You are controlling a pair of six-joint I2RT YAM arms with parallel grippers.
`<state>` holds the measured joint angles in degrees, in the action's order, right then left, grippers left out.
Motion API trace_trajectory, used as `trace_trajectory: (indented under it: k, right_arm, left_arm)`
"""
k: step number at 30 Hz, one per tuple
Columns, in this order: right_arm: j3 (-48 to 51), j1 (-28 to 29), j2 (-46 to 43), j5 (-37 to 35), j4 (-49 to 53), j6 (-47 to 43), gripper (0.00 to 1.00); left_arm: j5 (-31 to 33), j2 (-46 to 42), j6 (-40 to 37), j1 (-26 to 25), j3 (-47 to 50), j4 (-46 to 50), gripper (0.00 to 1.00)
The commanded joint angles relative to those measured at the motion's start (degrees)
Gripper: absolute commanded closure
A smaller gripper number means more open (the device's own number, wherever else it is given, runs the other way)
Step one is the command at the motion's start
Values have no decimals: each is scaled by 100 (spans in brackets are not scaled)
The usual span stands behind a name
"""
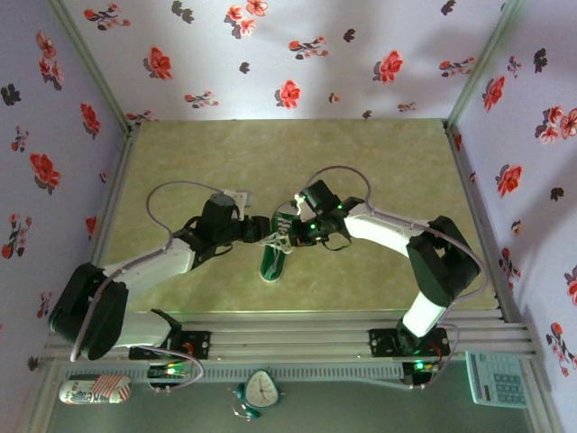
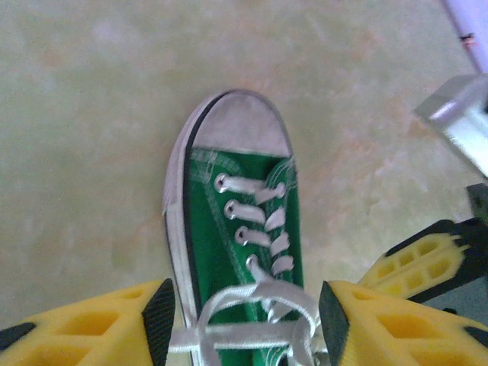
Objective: Tie the shoes
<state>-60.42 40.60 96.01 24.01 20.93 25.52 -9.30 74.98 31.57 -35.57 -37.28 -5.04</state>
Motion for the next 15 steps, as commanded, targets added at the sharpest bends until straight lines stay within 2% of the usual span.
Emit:
trace_trajectory:
  k: [1,7,10,12,15]
  right_arm:
    - [62,26,-103,-77,-45,21,100]
    - [33,40,-48,-57,-97,29,100]
    - [37,53,-28,-77,-105,32,100]
    - [25,53,-38,-110,-72,-2,100]
    - [-1,49,-41,-103,-24,-29,100]
  left_arm:
    - [653,-262,645,-222,119,581,47]
    - [535,-565,270,-362,583,88,47]
    - [-10,-812,-924,-372,962,-520,41]
    - [-72,-1010,-1693,-353,1210,-843,36]
    - [-215,-1037,-2461,-197,1102,-634,31]
